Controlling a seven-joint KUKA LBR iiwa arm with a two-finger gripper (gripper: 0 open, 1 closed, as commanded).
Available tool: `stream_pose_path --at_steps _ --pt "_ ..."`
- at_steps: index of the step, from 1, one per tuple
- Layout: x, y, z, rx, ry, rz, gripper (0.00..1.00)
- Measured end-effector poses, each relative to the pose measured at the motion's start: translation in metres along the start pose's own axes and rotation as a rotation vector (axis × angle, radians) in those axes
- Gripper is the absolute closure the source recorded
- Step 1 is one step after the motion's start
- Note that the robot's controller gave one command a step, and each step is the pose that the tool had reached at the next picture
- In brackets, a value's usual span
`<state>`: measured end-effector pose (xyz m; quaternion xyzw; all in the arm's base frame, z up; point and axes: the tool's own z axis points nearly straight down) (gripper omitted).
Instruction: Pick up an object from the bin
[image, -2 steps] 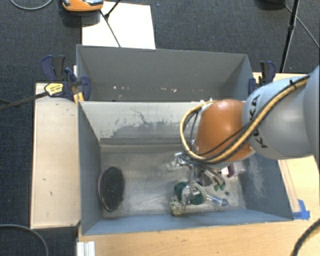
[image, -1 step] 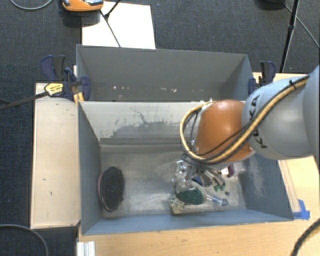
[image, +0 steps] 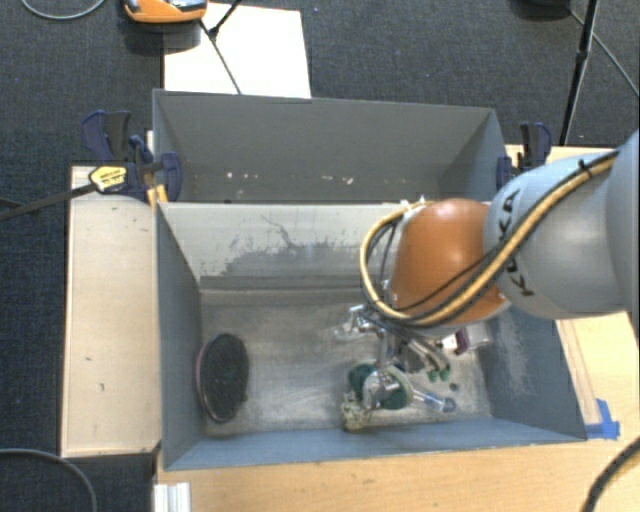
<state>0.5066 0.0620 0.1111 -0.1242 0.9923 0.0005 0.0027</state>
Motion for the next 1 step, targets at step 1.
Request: stream_pose_path --at_steps 1 --pt "0.0203 -0.0518 0.0205 0.002 0.007 -0.031 0.0"
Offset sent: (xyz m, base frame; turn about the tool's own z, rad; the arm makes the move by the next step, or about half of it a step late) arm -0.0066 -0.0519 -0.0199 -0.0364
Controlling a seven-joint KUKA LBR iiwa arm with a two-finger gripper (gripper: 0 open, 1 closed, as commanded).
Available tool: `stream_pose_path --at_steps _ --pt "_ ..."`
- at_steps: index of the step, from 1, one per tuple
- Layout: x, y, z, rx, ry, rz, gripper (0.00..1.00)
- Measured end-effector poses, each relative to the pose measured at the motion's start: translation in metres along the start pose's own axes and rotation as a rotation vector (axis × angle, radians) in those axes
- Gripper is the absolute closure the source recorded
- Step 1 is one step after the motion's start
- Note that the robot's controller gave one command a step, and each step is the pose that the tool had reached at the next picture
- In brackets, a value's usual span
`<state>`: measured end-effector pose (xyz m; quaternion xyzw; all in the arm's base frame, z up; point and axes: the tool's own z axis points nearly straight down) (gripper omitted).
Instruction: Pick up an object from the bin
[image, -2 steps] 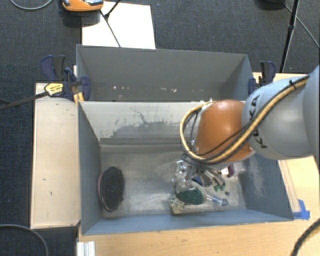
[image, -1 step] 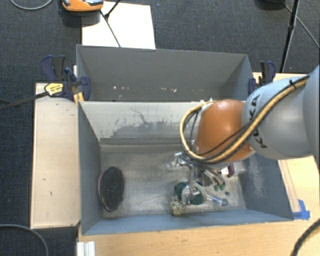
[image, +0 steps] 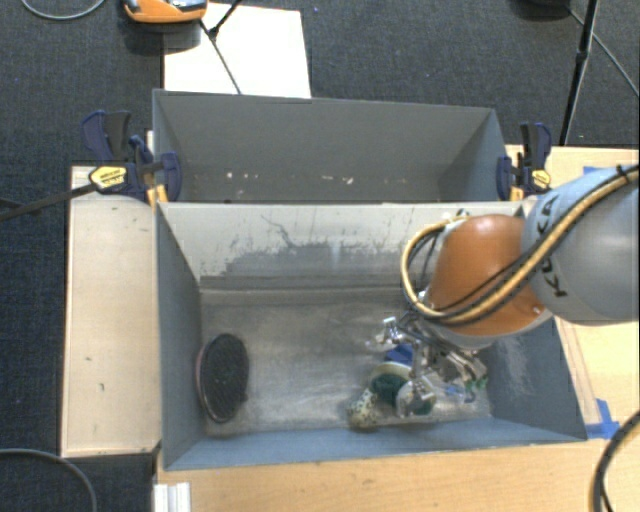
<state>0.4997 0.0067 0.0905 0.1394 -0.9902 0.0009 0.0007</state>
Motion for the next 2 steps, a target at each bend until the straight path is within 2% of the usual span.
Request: stream_pose_path --at_steps 1,2 --pt "-0.001 0.003 -0.001 -0.002 -0.002 -0.003 1.0" --pt "-0.008 -0.012 -0.141 0.001 -0.011 -0.014 1.0"
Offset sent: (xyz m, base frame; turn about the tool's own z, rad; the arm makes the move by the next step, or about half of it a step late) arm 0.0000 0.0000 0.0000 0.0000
